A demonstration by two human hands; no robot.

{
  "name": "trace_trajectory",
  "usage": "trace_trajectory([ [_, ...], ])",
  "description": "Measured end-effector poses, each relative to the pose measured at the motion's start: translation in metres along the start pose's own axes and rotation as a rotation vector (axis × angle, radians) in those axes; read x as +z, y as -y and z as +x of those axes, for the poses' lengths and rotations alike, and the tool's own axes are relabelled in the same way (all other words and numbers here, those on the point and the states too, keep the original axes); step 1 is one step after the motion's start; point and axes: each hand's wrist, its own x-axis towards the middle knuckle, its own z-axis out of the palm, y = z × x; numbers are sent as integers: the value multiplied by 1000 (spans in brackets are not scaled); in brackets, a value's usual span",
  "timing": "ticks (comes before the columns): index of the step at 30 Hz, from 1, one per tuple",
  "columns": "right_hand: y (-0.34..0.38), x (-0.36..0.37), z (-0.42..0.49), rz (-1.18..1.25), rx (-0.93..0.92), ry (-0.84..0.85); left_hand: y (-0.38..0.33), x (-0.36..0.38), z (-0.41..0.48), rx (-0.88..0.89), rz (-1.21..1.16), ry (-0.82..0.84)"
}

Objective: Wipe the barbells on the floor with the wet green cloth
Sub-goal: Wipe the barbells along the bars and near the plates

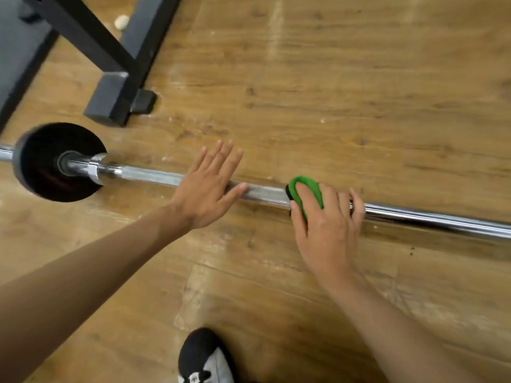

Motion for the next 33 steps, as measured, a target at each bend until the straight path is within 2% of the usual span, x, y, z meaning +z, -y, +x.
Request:
trace_trajectory([
  [5,-4,-1,-2,-97,-35,7,24,9,14,115,54,-134],
  [9,25,9,2,-129,138,-14,23,17,17,93,88,-268],
  [14,72,25,11,-209,262,84,28,20,21,114,74,-307],
  [17,61,18,18,-220,158,124,30,21,24,116,24,-362],
  [20,20,-4,14,-353,7,185,38,20,27,150,-38,-396],
  [23,-10,-23,8,-381,212,110,59,28,19,49,-18,-448],
  [25,3,-18,10,-348,304,74,66,36,13,-3,11,-467],
  [30,92,45,35,-171,172,86,69,44,15,3,38,-530],
  [33,98,49,46,-170,-9,142,71,45,14,21,50,-534],
])
